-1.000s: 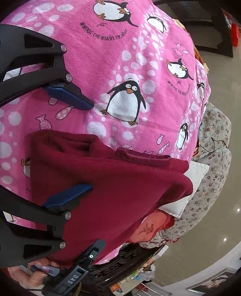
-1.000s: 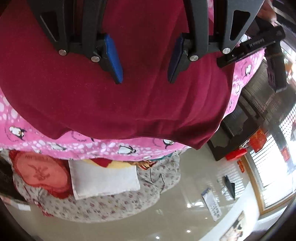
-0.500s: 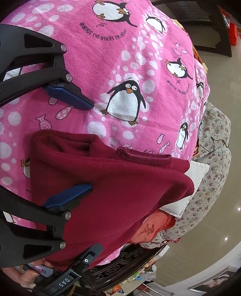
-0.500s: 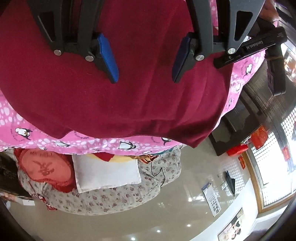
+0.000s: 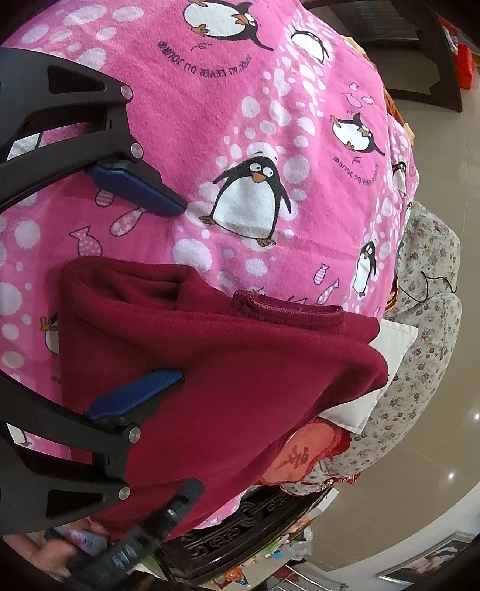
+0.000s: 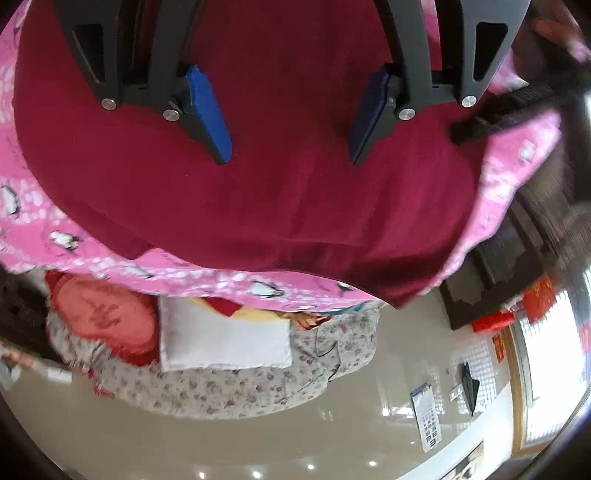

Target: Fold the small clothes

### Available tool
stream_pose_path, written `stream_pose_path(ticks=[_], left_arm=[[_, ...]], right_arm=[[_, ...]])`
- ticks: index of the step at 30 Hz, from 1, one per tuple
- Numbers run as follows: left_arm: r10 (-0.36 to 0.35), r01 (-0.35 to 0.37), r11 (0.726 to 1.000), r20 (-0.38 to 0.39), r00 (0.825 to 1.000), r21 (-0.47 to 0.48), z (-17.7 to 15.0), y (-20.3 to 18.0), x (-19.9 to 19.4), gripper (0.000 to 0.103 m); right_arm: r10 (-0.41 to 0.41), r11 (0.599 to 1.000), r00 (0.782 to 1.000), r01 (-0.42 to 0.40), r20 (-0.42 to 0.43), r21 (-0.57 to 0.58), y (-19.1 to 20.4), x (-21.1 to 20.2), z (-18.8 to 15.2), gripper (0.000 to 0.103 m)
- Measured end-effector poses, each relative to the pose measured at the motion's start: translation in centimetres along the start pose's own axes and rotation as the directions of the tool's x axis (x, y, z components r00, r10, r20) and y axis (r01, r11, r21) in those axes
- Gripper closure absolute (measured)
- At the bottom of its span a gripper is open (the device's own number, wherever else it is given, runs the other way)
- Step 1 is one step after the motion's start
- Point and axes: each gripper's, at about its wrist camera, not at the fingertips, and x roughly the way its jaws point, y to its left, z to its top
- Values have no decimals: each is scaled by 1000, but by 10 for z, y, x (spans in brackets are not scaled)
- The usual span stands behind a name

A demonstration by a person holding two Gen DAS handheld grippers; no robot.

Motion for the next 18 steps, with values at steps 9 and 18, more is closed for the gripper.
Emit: stream_pose_path(ticks=[9, 18], left_arm=[[-83, 81, 996, -52, 995, -44, 3, 17, -10, 18], [-78, 75, 996, -66, 995, -48, 5, 16, -8, 18]], right_arm=[[166, 982, 971, -180, -172, -66, 95, 55, 66, 38], [-42, 974, 946, -32, -320, -223, 148, 131, 88, 26]])
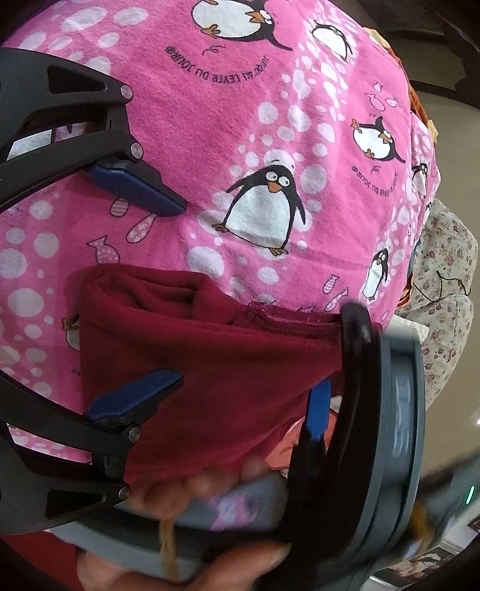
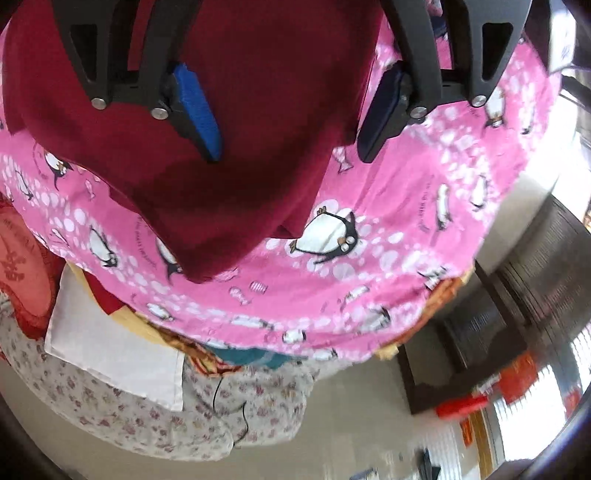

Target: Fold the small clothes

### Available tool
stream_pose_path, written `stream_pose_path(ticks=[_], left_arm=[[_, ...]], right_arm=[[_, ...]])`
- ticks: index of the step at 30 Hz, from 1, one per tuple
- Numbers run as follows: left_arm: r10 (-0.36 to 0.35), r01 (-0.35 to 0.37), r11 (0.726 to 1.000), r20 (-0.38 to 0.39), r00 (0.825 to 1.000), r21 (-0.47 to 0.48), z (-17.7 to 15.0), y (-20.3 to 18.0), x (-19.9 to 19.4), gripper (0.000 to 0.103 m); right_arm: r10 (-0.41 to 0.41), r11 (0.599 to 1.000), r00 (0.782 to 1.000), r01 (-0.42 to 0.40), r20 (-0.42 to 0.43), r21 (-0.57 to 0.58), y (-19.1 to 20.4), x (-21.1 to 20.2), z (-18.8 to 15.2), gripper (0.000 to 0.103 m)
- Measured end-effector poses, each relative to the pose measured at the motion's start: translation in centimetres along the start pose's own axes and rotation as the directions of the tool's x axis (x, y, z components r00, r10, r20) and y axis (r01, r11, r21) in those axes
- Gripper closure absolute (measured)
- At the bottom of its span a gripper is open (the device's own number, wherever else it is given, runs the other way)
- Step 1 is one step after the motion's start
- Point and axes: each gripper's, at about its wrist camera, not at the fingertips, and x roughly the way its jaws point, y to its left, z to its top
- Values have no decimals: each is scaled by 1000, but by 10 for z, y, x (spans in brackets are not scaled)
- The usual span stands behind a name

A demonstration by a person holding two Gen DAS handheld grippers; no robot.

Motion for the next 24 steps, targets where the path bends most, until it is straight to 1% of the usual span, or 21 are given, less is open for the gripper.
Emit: stream_pose_path(ticks=[2, 3, 4, 5, 7, 8, 9, 10, 12, 14, 17, 19, 20, 21, 22, 23, 24], left_arm=[[-9, 9, 1000, -2, 1000, -8, 1, 1, 0, 18], [-13, 13, 1000, -4, 1000, -12, 4, 1, 2, 18], [-20, 20, 1000, -5, 1000, -16, 5, 2, 3, 18], [-24, 24, 1000, -5, 1000, -20, 6, 3, 3, 18], [-37, 37, 999, 0, 999, -33, 7, 7, 1, 18], [-44, 45, 998, 6, 999, -40, 8, 9, 2, 17], [-49, 50, 998, 10, 999, -41, 10, 10, 2, 16], [-52, 53, 998, 14, 999, -37, 11, 10, 4, 13], [-44, 44, 999, 26, 999, -19, 12, 6, 5, 11], [-19, 18, 1000, 37, 999, 16, 10, 0, 7, 10], [-9, 7, 1000, 51, 999, 30, 10, -4, 10, 10], [-24, 23, 999, 60, 998, 26, 10, -6, 11, 10], [-42, 41, 999, 59, 997, 21, 11, -5, 11, 12], [-63, 62, 998, 57, 996, 19, 11, -5, 11, 18], [-105, 104, 994, 49, 993, 15, 12, -5, 10, 36], [-148, 148, 989, 31, 989, 11, 13, -6, 10, 49], [-175, 175, 984, 17, 984, 11, 13, -8, 11, 51]], right_arm=[[-40, 999, 999, 40, -9, -37, 5, 11, -1, 26], [-54, 996, 998, 55, 20, -74, 6, 11, -4, 31], [-54, 994, 998, 57, 39, -88, 5, 10, -5, 40], [-48, 993, 997, 55, 68, -101, 2, 6, -10, 44], [-4, 995, 994, 14, 106, -95, -7, -6, -15, 62], [23, 997, 993, -13, 119, -80, -12, -9, -16, 65], [73, 997, 988, -67, 138, -45, -22, -16, -18, 69], [103, 995, 984, -100, 147, -26, -27, -20, -19, 71], [149, 989, 975, -151, 162, 0, -35, -26, -21, 73], [173, 984, 970, -177, 170, 11, -37, -29, -21, 74], [190, 980, 966, -196, 174, 16, -38, -28, -22, 74], [192, 980, 966, -198, 174, 14, -38, -28, -23, 75], [192, 980, 966, -197, 176, 11, -38, -27, -23, 75], [190, 981, 965, -195, 179, 11, -38, -28, -24, 76], [193, 980, 964, -199, 184, 12, -38, -30, -24, 77], [196, 979, 962, -202, 189, 14, -39, -32, -24, 77], [206, 977, 958, -214, 200, 16, -41, -35, -26, 79]])
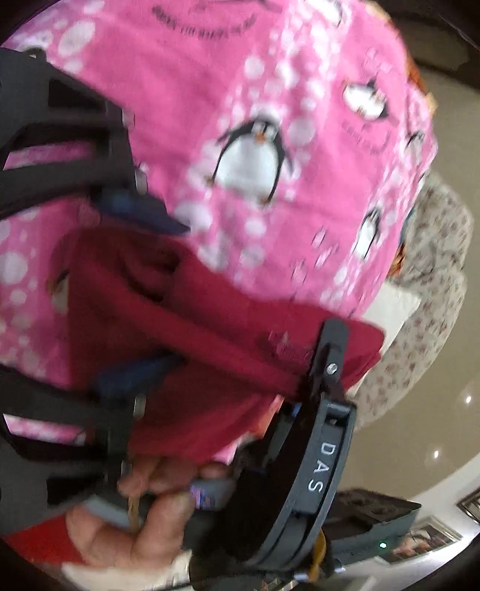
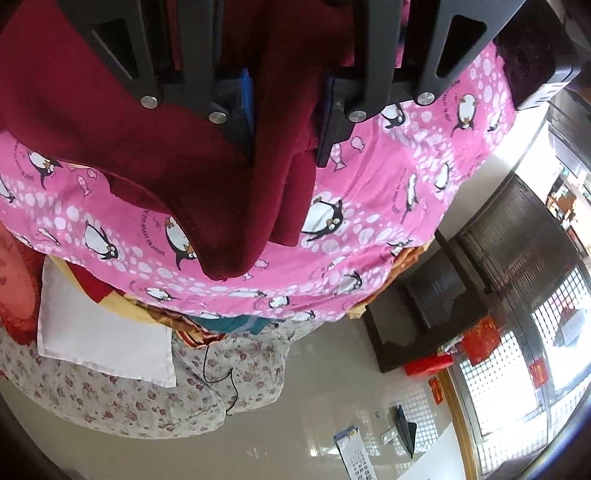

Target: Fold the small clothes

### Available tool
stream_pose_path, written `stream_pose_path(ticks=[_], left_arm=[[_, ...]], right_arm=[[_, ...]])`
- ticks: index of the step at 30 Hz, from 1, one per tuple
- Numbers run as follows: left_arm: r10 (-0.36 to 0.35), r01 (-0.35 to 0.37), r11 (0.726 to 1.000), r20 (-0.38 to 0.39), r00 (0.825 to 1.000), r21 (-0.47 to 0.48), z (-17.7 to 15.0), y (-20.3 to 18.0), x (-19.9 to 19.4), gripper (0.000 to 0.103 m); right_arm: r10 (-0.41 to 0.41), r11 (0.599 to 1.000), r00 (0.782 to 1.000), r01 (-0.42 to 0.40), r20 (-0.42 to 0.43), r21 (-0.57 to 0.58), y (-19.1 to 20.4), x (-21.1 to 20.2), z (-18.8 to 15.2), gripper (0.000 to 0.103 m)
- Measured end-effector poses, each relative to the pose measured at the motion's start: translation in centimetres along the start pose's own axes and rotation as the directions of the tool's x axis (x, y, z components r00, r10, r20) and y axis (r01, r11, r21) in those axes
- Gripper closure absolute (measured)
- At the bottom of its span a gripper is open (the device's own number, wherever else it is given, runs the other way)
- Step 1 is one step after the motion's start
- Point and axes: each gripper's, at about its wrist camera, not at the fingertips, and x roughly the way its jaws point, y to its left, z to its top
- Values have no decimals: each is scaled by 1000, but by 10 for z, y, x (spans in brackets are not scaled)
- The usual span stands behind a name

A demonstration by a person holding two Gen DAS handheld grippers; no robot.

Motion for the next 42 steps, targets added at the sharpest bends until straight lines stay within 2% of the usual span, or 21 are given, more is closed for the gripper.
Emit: stream_pose_path(ticks=[2, 4, 9, 11, 14, 17, 20, 22, 23, 24, 25, 26, 28, 30, 33, 36, 38, 39, 40, 42], left_arm=[[5, -5, 999, 12, 1000, 53, -2, -10, -3, 63], [-5, 2, 993, 31, 1000, 114, -6, -24, -9, 68], [-152, 131, 958, 63, 986, 257, -20, -87, -37, 73], [-148, 129, 937, 34, 988, 324, -26, -118, -35, 73], [-138, 135, 903, -24, 990, 409, -33, -163, -16, 73], [-158, 182, 881, -90, 983, 437, -39, -195, 12, 73], [-144, 196, 873, -147, 979, 447, -49, -213, 45, 73], [-123, 196, 882, -191, 974, 428, -57, -216, 64, 73], [-123, 203, 887, -211, 970, 414, -58, -214, 69, 73], [-127, 213, 893, -231, 965, 397, -59, -211, 72, 73], [-138, 228, 898, -251, 958, 377, -59, -207, 69, 73], [-144, 234, 898, -255, 956, 373, -58, -205, 64, 73], [-149, 234, 890, -238, 960, 390, -58, -201, 46, 73], [-138, 209, 891, -199, 970, 404, -57, -195, 31, 72], [-120, 185, 900, -185, 975, 393, -61, -183, 27, 72], [-105, 178, 907, -203, 973, 382, -67, -180, 37, 72], [-99, 180, 902, -216, 971, 392, -71, -181, 43, 72], [-98, 181, 899, -221, 970, 399, -73, -185, 45, 72], [-98, 187, 895, -229, 968, 405, -74, -189, 47, 73], [-97, 197, 887, -247, 964, 418, -73, -197, 49, 73]], right_arm=[[26, 999, 999, -27, 31, 17, -4, -13, -2, 81], [55, 997, 996, -58, 65, 48, -11, -31, -4, 83], [83, 992, 984, -97, 157, 82, -34, -92, -11, 86], [92, 989, 978, -112, 189, 100, -49, -120, -17, 86], [64, 988, 975, -92, 213, 124, -74, -148, -30, 87], [23, 973, 972, -76, 236, 217, -119, -171, -49, 87], [-13, 951, 976, -54, 216, 304, -158, -173, -68, 87], [-2, 907, 984, -72, 176, 415, -190, -159, -85, 82], [10, 875, 987, -86, 160, 476, -205, -154, -93, 79], [33, 827, 987, -114, 155, 550, -221, -148, -103, 76], [74, 780, 978, -180, 197, 599, -233, -149, -111, 75], [111, 735, 955, -265, 275, 625, -241, -154, -119, 73], [127, 702, 929, -331, 348, 630, -243, -164, -123, 49], [124, 705, 923, -340, 363, 622, -239, -171, -121, 31], [127, 711, 932, -324, 340, 624, -231, -168, -118, 31], [90, 772, 961, -234, 263, 591, -222, -159, -108, 31], [75, 830, 973, -182, 217, 527, -210, -154, -101, 56], [53, 862, 981, -138, 186, 487, -204, -151, -97, 76], [24, 891, 986, -96, 166, 443, -198, -152, -94, 81], [-38, 941, 988, -16, 152, 338, -186, -164, -85, 84]])
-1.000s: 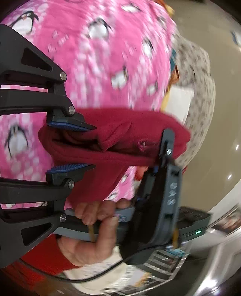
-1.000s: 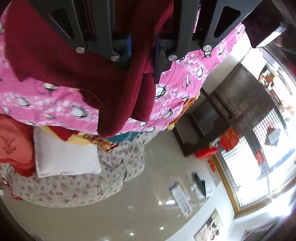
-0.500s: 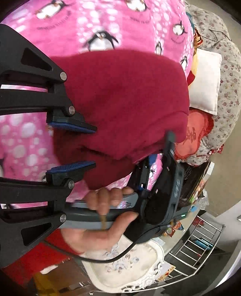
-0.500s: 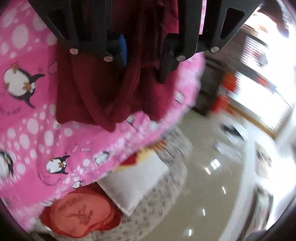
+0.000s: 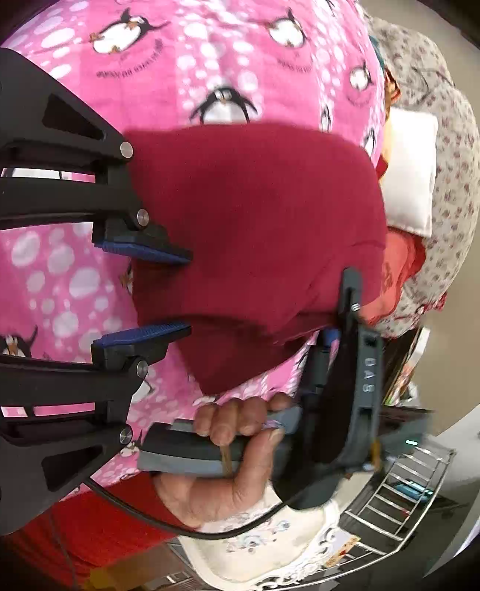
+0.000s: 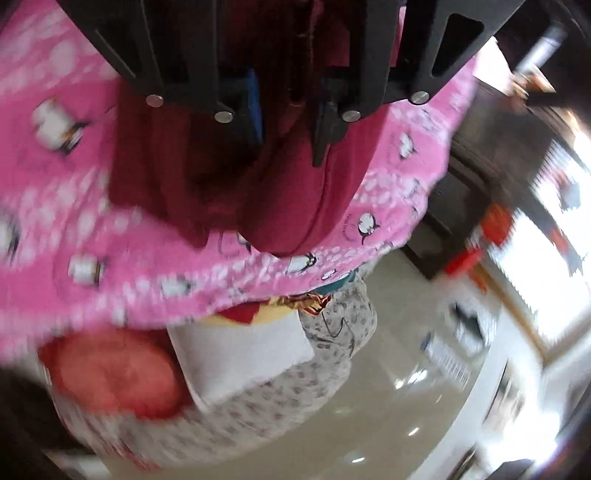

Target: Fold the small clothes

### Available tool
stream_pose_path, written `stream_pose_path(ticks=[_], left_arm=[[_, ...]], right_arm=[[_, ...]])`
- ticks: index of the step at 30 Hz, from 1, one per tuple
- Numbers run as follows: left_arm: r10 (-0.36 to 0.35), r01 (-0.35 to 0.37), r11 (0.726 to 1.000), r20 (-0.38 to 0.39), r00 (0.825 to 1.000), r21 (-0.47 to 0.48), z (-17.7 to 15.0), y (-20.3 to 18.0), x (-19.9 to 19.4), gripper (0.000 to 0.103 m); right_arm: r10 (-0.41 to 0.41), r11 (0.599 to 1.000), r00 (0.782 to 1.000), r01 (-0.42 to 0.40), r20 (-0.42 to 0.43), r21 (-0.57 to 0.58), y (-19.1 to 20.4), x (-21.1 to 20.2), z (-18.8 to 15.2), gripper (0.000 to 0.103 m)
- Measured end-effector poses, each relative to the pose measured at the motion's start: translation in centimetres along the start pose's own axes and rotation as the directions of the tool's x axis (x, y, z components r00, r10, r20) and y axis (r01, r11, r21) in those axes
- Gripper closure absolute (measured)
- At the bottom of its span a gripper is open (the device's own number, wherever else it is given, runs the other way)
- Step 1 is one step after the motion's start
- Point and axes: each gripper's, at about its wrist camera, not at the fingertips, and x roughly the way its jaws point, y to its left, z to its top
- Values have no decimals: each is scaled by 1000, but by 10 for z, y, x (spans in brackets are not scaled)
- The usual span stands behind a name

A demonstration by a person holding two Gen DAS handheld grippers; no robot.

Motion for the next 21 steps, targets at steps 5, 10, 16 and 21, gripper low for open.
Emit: stream_pose_path(ticks=[5, 10, 16, 21], left_arm=[[-23, 19, 994, 35, 999, 105, 9, -26, -23, 69], [97, -108, 985, 90, 991, 134, 7, -16, -37, 61], [91, -93, 995, 45, 995, 37, 3, 14, -29, 61], [129, -137, 985, 81, 988, 102, -7, 7, -43, 61]], right_arm=[[-178, 961, 984, 179, 23, -211, 15, -12, 22, 85], [-343, 918, 939, 326, -37, -225, -12, 36, 25, 84], [-200, 977, 980, 201, 16, -67, -16, -31, 6, 53], [-42, 996, 999, 42, 10, -81, 9, -89, -35, 48]])
